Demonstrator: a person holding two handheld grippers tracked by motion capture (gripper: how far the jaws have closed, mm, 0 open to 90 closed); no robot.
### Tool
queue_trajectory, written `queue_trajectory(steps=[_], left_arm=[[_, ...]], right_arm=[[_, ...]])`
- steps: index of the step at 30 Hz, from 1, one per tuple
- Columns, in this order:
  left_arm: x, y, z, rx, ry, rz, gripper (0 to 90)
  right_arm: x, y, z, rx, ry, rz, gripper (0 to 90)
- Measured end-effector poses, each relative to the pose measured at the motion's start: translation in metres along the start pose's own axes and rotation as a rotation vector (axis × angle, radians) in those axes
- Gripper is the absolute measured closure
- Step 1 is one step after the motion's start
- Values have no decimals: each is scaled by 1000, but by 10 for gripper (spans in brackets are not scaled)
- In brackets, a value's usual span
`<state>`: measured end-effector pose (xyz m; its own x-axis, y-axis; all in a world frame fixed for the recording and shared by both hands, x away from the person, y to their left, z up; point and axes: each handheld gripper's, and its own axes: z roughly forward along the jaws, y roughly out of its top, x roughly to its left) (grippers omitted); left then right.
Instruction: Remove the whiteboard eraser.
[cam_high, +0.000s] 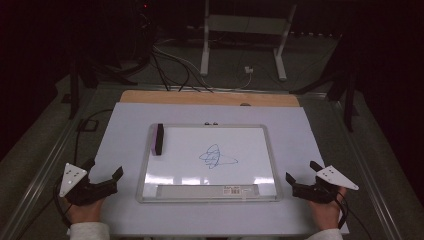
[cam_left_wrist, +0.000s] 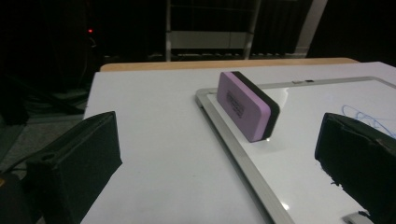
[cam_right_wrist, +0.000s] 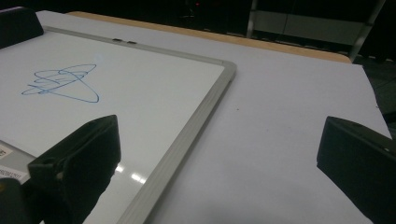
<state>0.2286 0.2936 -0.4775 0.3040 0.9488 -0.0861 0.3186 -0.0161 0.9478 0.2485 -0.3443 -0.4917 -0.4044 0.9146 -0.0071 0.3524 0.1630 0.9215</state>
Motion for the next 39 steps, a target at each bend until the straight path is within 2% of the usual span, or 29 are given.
queue_trajectory(steps=[6,10,13,18,22,27,33,39], left_arm=[[-2,1,1,12,-3,-6,12],[-4,4,5,44,-20,-1,12],[-4,8,9,74,-32,5,12],[-3,18,17,82,-49,0,12],[-5,27,26,105,-50,-5,12],[-6,35,40,126,-71,-18,12],[-7,41,61,147,-85,-28,12],[-6,44,74,155,-91,-42,12]], right_arm=[[1,0,-1,-9,-4,8,0],[0,0,-2,-12,-6,24,0],[0,0,-2,-16,-7,28,0],[-1,0,-2,-14,-11,32,0],[-2,0,-2,-13,-9,38,0],[-2,-1,-2,-13,-11,41,0],[-3,-1,-3,-15,-13,47,0],[-3,-1,-2,-11,-13,50,0]])
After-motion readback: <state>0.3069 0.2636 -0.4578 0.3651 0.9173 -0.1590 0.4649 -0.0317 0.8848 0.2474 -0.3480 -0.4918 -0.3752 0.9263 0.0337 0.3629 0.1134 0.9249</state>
